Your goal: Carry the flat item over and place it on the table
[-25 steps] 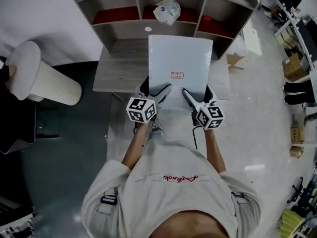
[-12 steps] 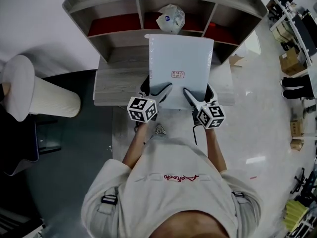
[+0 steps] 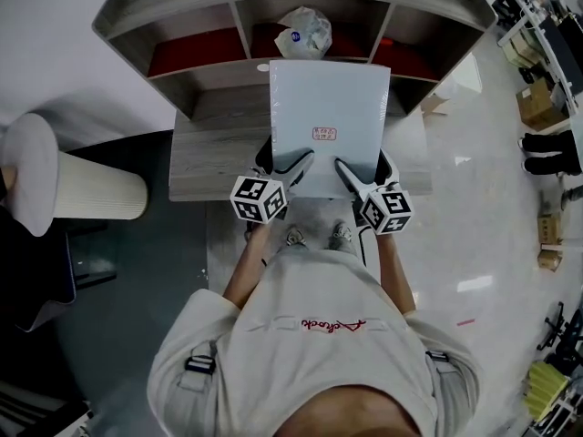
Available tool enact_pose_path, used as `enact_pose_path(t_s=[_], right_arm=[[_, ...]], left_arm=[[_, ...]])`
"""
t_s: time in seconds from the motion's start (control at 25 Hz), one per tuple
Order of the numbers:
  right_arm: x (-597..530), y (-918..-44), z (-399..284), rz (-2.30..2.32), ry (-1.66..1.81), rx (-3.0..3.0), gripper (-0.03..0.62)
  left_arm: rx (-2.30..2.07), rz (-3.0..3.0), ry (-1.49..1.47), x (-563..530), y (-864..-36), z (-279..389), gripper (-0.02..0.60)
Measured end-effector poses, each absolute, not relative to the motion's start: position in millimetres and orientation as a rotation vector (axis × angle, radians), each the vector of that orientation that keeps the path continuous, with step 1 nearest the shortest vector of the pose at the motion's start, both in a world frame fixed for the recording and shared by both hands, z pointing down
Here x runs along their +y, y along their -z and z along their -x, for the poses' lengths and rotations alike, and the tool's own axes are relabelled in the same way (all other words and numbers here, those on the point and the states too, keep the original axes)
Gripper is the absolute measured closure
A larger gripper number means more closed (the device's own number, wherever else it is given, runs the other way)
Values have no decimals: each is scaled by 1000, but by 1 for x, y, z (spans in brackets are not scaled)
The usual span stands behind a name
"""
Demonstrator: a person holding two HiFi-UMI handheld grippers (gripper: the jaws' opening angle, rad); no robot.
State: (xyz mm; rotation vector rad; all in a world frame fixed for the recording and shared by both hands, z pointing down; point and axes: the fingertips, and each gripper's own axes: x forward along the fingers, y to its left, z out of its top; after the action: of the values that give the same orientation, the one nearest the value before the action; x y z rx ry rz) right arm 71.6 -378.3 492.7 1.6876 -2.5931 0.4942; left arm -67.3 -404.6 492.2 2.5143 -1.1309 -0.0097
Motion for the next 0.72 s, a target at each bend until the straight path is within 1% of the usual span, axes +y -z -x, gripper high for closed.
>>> enact_pose_path(t_s=[0.36, 0.72], right_arm=[[-382, -503, -117, -1590, -558, -2618, 105], [-382, -519, -126, -1518, -618, -2627, 106]], left_arm=[[-1208, -2451, -11, -400, -501, 24, 118], [-1253, -2400, -43, -394, -516, 15, 118]])
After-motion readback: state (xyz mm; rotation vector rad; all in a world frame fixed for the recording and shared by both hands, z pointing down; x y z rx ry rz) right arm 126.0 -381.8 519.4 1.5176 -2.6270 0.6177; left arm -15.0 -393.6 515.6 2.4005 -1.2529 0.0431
